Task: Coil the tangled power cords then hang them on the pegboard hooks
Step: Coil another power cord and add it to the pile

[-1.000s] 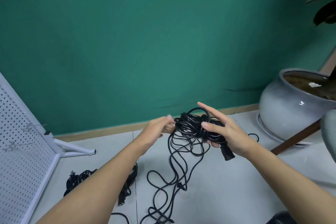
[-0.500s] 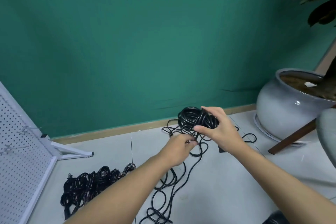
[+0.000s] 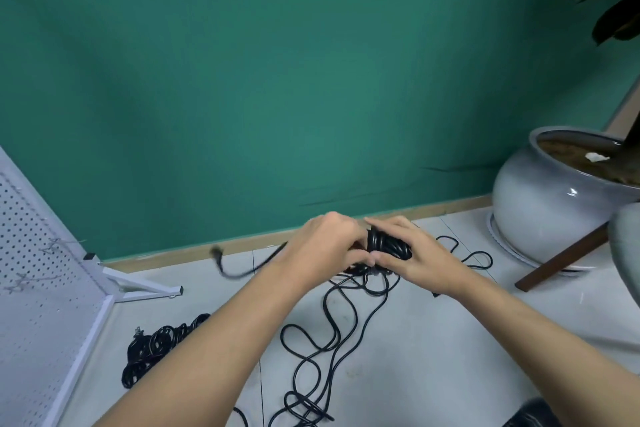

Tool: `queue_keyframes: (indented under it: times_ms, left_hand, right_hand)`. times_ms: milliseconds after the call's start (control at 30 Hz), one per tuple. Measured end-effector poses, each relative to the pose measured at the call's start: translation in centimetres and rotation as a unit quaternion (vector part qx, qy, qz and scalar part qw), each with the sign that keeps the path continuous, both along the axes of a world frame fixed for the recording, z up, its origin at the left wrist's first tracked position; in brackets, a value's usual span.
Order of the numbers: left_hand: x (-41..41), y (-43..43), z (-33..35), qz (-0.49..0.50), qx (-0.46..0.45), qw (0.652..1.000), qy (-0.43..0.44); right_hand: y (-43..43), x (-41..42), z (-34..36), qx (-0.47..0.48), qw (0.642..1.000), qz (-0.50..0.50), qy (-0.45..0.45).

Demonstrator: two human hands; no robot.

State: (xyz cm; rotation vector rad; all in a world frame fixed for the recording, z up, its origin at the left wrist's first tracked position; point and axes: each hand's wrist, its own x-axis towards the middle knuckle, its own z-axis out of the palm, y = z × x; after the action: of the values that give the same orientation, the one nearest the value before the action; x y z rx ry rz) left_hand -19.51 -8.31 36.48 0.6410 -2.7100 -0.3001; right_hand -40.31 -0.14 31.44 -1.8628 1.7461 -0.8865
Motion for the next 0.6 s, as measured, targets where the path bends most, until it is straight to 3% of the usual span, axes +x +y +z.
queue_keyframes:
  times_ms: [233,400,600]
  left_hand:
    - [0.8,-1.4,-0.4,-0.005,0.175,0.976,0.129]
    - [0.8,-1.7,-1.2,0.028,0.199,0.967,0.156]
    - [1.4,-2.7,-2.0,0.100,0.268,0.937,0.202]
  right_hand:
    - [0.6,2.9,1.2,0.032,0.996,0.070,-0.038]
    - [0.3,3.4,0.6,0.014,0.995,0.057,-0.085]
    - [0.5,2.7,0.7,0.086,0.980,0.037,-0.175]
